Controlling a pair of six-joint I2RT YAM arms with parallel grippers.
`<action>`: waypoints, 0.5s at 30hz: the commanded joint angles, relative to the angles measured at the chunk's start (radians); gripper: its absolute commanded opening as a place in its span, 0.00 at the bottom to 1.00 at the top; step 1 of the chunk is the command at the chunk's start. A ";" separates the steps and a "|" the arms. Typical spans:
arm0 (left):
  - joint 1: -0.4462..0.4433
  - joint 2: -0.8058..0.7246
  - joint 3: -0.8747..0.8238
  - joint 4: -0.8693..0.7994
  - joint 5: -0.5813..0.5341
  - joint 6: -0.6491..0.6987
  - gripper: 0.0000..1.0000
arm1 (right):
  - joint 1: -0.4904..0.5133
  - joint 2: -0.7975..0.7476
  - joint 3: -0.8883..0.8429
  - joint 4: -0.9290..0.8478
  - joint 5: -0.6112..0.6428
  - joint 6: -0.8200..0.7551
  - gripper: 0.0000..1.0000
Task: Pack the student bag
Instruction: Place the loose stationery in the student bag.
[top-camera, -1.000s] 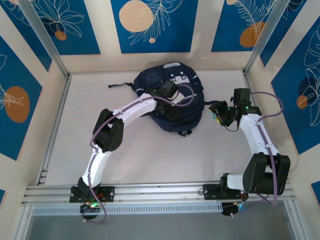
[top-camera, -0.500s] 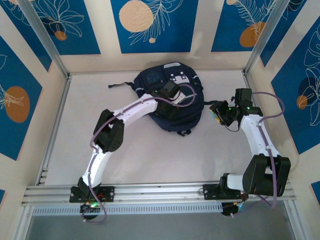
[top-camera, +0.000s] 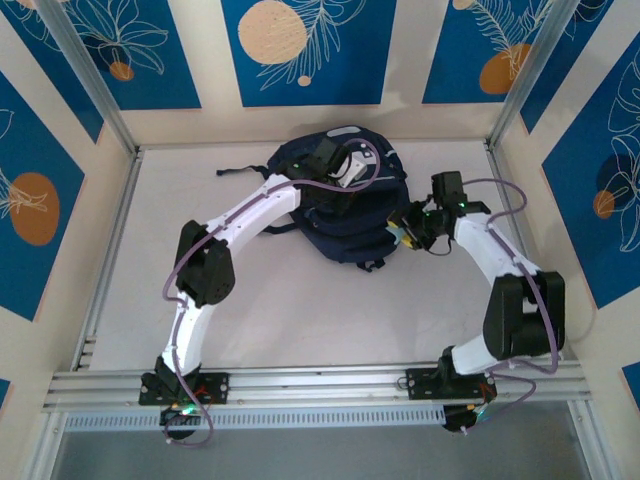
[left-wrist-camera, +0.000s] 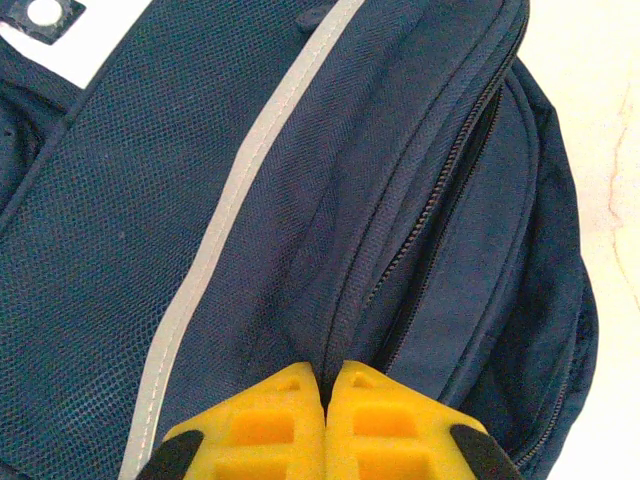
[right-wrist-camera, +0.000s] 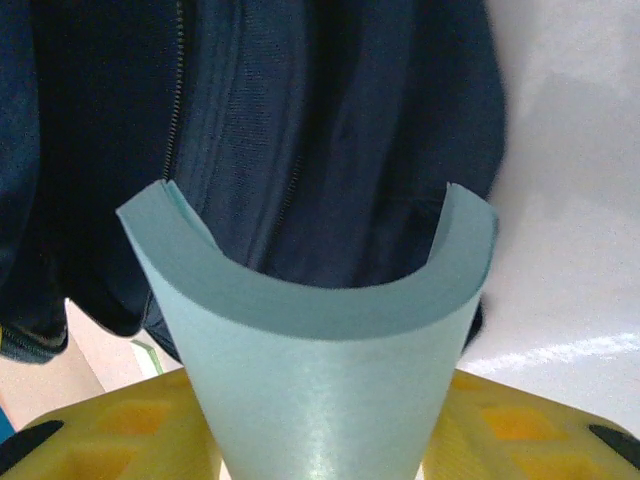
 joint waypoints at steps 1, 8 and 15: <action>-0.001 -0.036 0.047 0.012 0.045 -0.023 0.00 | 0.041 0.093 0.105 0.017 -0.014 0.033 0.50; -0.002 -0.039 0.054 0.008 0.048 -0.036 0.00 | 0.085 0.291 0.306 0.027 -0.068 0.048 0.79; -0.002 -0.042 0.053 0.000 0.061 -0.046 0.00 | 0.097 0.299 0.281 0.116 -0.086 0.044 0.82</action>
